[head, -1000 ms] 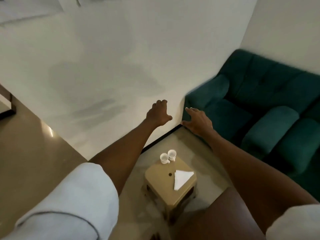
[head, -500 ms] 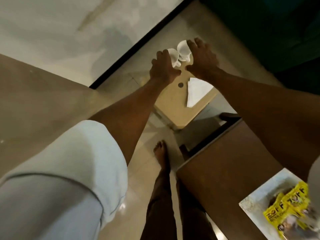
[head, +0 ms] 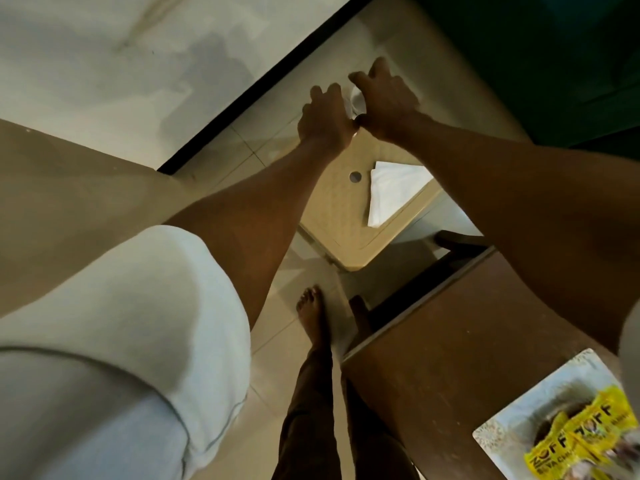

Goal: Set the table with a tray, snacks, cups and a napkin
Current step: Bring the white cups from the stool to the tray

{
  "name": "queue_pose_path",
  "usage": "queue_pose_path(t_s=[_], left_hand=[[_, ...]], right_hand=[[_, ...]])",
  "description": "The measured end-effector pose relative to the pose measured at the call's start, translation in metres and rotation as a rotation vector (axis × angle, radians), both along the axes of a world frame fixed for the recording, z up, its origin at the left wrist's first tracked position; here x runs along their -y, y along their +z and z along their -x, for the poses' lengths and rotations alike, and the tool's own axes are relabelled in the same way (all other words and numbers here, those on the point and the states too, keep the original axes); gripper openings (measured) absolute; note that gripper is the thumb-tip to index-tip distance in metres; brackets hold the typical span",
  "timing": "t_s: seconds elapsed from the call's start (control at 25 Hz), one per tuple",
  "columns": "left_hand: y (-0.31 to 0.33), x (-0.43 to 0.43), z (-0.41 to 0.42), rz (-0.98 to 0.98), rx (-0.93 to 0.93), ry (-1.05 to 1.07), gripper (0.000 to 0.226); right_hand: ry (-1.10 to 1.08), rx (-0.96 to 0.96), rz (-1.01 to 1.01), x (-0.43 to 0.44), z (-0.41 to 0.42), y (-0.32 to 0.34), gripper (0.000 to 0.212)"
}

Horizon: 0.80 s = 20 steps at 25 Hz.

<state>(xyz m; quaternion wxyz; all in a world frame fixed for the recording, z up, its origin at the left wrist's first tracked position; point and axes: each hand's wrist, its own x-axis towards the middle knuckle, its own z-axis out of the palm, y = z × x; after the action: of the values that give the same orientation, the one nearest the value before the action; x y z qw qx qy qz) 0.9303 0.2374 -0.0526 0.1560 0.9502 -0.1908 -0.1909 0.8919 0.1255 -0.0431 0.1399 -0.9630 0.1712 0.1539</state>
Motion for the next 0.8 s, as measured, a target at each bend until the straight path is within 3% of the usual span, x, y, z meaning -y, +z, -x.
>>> queue_pose_path(t_s=[0.28, 0.48, 0.6, 0.8], left_hand=[[-0.016, 0.016, -0.002, -0.038, 0.03, -0.005, 0.06], [0.022, 0.019, 0.008, -0.005, 0.069, -0.044, 0.046], [0.094, 0.048, 0.003, 0.038, 0.084, -0.146, 0.044], [0.281, 0.121, 0.001, 0.119, 0.195, -0.307, 0.049]], right_hand=[[0.009, 0.03, 0.029, 0.002, -0.004, -0.011, 0.067], [-0.103, 0.068, 0.035, 0.011, 0.02, 0.021, 0.065], [-0.183, 0.109, 0.048, 0.034, 0.033, 0.087, 0.055], [-0.341, 0.274, 0.127, 0.092, 0.062, 0.275, 0.054]])
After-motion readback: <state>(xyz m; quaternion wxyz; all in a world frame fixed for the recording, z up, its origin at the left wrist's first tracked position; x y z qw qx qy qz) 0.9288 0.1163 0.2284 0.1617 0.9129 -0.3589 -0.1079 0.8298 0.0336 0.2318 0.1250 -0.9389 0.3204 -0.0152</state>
